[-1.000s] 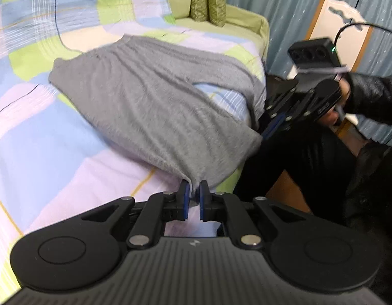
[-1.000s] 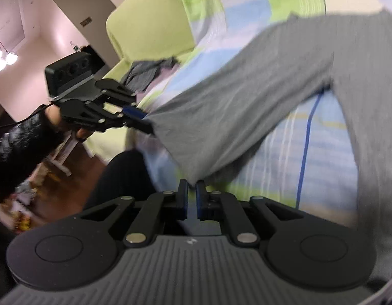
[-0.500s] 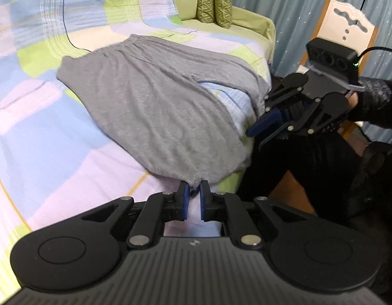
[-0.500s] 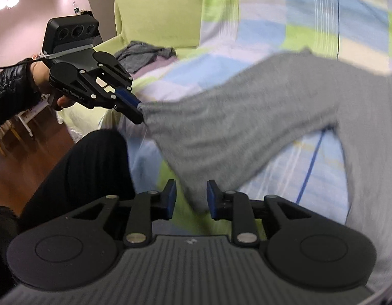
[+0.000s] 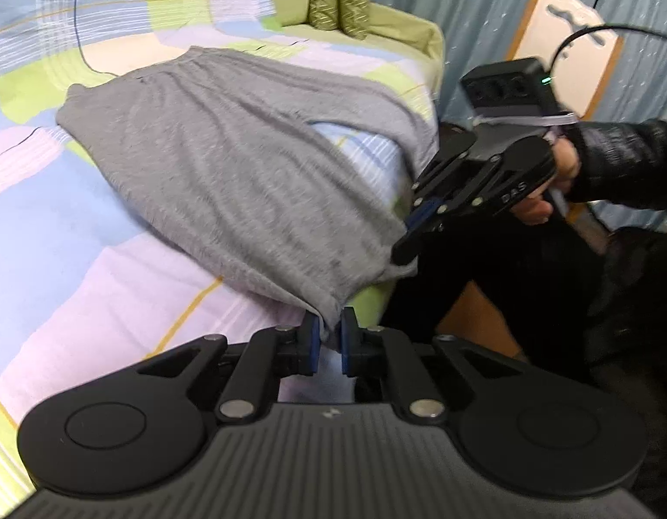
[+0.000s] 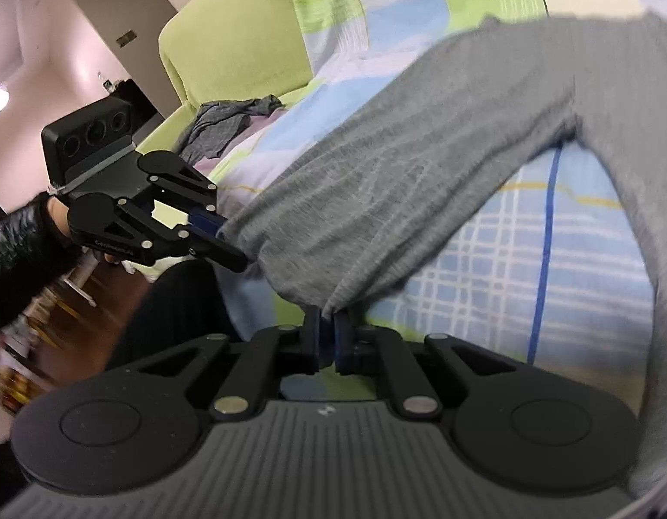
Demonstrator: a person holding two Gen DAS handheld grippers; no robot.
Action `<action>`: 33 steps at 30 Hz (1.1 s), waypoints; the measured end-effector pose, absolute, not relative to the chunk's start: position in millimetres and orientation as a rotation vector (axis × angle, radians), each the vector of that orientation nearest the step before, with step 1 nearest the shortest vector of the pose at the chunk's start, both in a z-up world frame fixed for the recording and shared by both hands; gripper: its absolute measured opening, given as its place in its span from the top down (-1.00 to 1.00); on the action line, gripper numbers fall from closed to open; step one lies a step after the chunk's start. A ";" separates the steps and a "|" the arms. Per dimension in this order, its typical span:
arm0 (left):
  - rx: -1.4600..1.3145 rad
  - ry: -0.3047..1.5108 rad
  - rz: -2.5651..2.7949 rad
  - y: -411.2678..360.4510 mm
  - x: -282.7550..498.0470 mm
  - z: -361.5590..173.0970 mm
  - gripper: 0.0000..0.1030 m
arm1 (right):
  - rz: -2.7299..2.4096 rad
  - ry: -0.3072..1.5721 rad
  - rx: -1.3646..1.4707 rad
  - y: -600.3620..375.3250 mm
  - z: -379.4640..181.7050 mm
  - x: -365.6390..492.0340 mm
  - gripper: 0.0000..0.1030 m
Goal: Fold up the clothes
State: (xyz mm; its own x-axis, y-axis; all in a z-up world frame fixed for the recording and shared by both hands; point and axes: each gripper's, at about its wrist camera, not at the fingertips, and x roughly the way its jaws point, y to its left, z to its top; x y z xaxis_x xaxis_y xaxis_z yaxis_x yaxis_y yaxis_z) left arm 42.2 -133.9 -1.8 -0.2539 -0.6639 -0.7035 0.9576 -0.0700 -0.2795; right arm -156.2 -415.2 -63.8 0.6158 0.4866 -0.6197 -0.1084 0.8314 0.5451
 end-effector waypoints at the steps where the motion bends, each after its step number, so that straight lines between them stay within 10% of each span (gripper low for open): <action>1: 0.464 0.861 -1.653 -132.3 44.5 2.6 0.86 | 0.375 0.863 0.502 -417.5 -60.4 -156.8 0.90; 33: 0.463 0.654 -1.317 -65.7 47.2 24.6 0.19 | 0.238 0.855 -0.336 -248.2 -60.1 -116.1 0.32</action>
State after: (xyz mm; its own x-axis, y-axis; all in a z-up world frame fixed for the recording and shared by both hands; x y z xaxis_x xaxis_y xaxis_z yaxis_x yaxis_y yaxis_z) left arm 47.2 -65.7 24.6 0.1164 -0.7302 -0.6733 0.9777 0.2036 -0.0517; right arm -116.1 -248.2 -60.1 0.6347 0.0703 -0.7696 -0.3371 0.9213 -0.1938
